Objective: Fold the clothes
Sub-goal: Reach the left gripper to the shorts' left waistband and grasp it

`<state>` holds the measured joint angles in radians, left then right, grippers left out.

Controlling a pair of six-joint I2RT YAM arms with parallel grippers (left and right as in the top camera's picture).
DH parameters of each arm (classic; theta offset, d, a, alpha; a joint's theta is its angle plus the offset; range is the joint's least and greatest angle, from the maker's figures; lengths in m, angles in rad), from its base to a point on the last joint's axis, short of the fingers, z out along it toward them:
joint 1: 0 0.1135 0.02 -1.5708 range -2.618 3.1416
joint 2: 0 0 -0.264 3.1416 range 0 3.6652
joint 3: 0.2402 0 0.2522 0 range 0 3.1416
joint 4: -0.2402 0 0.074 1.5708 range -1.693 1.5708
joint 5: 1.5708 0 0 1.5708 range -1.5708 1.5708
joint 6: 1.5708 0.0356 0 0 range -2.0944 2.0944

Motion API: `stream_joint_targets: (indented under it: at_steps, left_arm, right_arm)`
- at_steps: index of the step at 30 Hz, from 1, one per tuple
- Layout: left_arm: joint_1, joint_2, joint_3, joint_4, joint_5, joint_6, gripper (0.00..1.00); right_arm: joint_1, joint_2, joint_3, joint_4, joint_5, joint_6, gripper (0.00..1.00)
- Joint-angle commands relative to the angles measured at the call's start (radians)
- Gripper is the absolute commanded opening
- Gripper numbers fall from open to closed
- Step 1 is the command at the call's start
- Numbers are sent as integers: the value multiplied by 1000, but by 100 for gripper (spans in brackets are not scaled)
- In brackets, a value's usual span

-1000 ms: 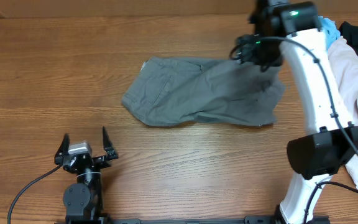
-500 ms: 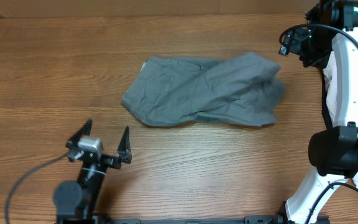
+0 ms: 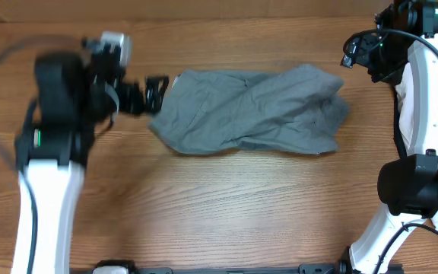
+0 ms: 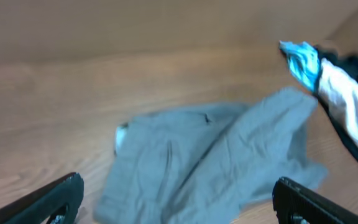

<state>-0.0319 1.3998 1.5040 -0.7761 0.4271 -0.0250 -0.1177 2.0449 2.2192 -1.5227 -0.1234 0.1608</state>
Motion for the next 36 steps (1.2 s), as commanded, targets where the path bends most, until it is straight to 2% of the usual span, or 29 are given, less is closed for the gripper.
stream_joint_targets:
  at_steps: [1,4,10,15,19,26,31,36]
  left_arm:
    - [-37,193,192,-55,38,33,100]
    - [-48,317,254,-27,35,32,100]
    - [-48,479,254,18,114,27,100]
    - [-54,612,254,19,109,25,78]
    - [-76,705,254,50,90,26,74]
    - [-126,811,254,151,-15,26,78]
    - [-147,830,254,226,-167,26,86]
    - [-146,829,255,307,-198,18,82]
  right_arm:
    - [-1,-12,13,2,-2,4,83]
    - [-1,-12,12,2,-2,3,83]
    - [-1,-12,-3,7,-1,-4,83]
    - [0,-12,-40,40,-2,-3,84]
    - [0,-11,-71,63,-2,-3,84]
    - [0,-6,-75,68,-2,-3,84]
    - [0,-6,-75,75,-1,-3,84]
    - [-1,-6,-75,80,-1,-3,84]
